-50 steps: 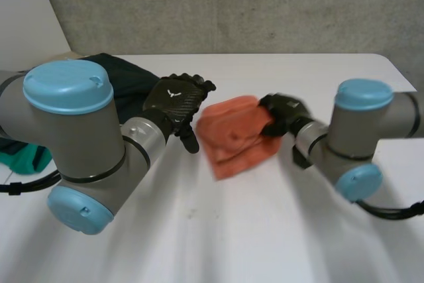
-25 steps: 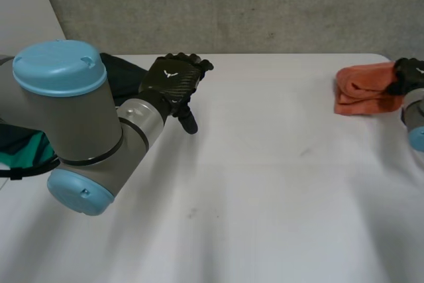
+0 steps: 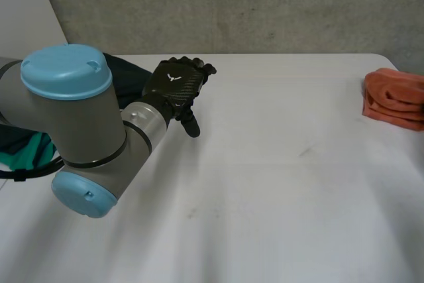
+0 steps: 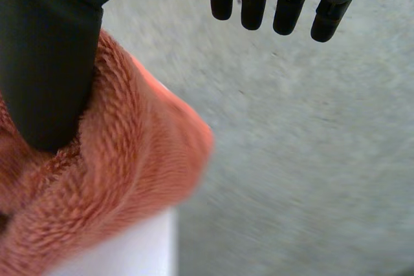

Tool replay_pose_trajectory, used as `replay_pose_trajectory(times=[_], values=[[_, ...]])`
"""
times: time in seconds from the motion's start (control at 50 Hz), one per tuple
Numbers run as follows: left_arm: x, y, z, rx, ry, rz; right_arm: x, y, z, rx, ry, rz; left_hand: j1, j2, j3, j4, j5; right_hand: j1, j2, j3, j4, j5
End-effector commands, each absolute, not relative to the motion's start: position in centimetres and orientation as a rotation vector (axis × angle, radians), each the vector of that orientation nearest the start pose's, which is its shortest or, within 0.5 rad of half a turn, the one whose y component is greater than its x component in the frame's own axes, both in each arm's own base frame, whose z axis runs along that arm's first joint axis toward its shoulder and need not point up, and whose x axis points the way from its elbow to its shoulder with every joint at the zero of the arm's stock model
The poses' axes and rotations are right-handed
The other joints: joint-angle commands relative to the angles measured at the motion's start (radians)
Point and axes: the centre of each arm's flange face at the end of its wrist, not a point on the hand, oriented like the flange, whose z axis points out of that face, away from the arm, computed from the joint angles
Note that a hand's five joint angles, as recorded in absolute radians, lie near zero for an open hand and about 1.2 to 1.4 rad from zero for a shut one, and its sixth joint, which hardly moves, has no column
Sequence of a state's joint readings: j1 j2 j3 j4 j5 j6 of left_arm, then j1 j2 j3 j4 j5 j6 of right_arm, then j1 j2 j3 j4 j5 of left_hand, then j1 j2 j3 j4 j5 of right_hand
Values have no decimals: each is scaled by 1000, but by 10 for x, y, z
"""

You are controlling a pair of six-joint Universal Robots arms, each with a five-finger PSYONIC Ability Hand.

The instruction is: Fold the laundry.

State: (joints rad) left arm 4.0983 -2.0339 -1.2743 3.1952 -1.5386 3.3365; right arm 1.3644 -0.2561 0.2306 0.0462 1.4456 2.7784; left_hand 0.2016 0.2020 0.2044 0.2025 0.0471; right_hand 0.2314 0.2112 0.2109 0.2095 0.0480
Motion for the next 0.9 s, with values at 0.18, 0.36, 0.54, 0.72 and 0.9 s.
replay_pose_trajectory(times=[0.18,0.36,0.54,0.72,0.9], values=[[-337,-255,248,1016,2358,-2293,86,-532,187,-768,2300,-2661,0,0,-3,-1,-20,-57,-37,-36,-35,-48],[-297,-312,264,750,2200,-2364,184,-428,209,-1024,1862,-2452,0,0,-3,-1,-20,-57,-37,-36,-35,-48],[-229,-393,241,729,1971,-2125,215,-344,188,-1099,1884,-2075,0,0,-3,-1,-20,-57,-37,-36,-35,-48],[-187,-448,185,883,1877,-1898,215,-307,172,-1145,2023,-1823,-6,-6,-9,-7,-26,-57,-37,-36,-35,-48],[-172,-478,151,890,1887,-1881,212,-303,167,-1193,2055,-1801,664,663,661,663,644,-57,-37,-36,-35,-48]])
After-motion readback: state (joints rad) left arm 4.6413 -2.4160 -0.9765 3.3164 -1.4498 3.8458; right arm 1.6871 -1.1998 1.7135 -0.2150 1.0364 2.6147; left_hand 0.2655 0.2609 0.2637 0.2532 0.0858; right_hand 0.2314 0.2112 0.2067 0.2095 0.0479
